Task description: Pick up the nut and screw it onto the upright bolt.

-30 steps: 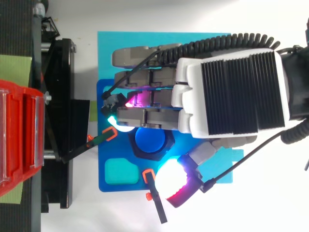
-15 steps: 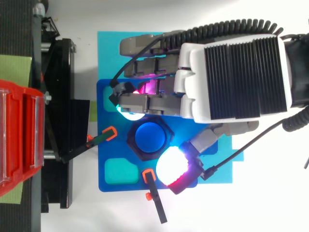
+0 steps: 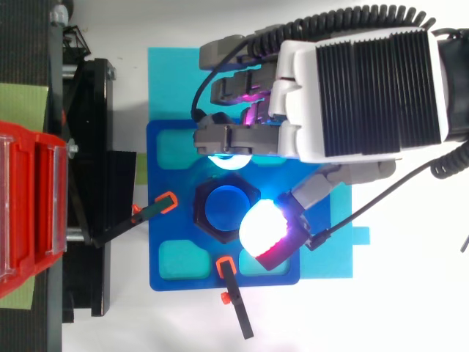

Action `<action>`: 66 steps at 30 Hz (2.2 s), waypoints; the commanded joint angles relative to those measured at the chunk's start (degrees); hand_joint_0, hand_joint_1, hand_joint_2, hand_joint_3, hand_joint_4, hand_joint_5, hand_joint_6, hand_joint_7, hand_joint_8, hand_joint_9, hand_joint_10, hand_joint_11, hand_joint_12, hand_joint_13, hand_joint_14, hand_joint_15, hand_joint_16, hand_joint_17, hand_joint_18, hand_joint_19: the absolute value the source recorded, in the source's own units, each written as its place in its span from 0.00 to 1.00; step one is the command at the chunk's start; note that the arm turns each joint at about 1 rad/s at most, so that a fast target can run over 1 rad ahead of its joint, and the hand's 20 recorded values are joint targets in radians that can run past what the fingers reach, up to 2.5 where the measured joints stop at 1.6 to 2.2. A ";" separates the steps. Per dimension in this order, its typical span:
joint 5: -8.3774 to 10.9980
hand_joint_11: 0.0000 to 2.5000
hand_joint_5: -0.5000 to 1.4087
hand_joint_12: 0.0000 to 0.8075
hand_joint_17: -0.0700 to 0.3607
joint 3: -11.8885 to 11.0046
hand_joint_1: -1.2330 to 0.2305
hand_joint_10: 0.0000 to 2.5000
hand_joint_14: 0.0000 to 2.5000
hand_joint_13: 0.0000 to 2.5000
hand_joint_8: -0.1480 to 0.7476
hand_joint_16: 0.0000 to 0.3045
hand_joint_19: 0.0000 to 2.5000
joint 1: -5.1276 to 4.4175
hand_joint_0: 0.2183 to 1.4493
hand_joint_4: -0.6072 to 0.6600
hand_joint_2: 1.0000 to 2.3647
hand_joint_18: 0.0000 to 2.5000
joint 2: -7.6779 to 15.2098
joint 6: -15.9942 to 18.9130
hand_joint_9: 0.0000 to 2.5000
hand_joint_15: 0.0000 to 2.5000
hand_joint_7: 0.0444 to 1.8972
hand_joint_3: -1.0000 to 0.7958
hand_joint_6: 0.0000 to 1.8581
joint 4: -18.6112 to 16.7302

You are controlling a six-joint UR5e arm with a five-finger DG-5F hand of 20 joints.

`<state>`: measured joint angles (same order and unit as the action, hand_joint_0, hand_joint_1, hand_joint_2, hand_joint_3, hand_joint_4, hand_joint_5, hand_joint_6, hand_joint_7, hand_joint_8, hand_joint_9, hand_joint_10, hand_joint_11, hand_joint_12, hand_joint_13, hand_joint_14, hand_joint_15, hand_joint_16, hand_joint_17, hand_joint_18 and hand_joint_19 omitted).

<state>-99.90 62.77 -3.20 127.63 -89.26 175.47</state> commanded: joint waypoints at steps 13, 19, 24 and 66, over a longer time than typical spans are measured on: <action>-1.87 0.00 0.24 0.24 0.27 -5.47 0.69 0.00 0.00 0.34 0.46 0.07 0.01 0.74 0.25 0.66 0.00 0.21 -0.01 -0.30 0.45 0.00 0.56 0.28 0.27 4.61; -1.70 0.00 0.23 0.26 0.28 -5.47 0.70 0.00 0.00 0.33 0.44 0.07 0.00 0.12 0.25 0.67 0.00 0.20 -0.01 -0.48 0.42 0.00 0.43 0.28 0.27 4.26; -1.61 0.00 0.22 0.26 0.28 -5.03 0.70 0.00 0.00 0.31 0.42 0.08 0.00 -0.32 0.24 0.64 0.00 0.18 0.08 -0.39 0.40 0.00 0.37 0.28 0.27 3.65; 4.01 0.00 0.23 0.29 0.29 1.39 0.74 0.00 0.00 0.26 0.41 0.08 0.00 -3.39 0.24 0.66 0.00 0.12 0.16 3.65 0.33 0.00 0.45 0.28 0.27 -7.08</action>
<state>-95.89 64.14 -6.54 127.80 -85.61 168.22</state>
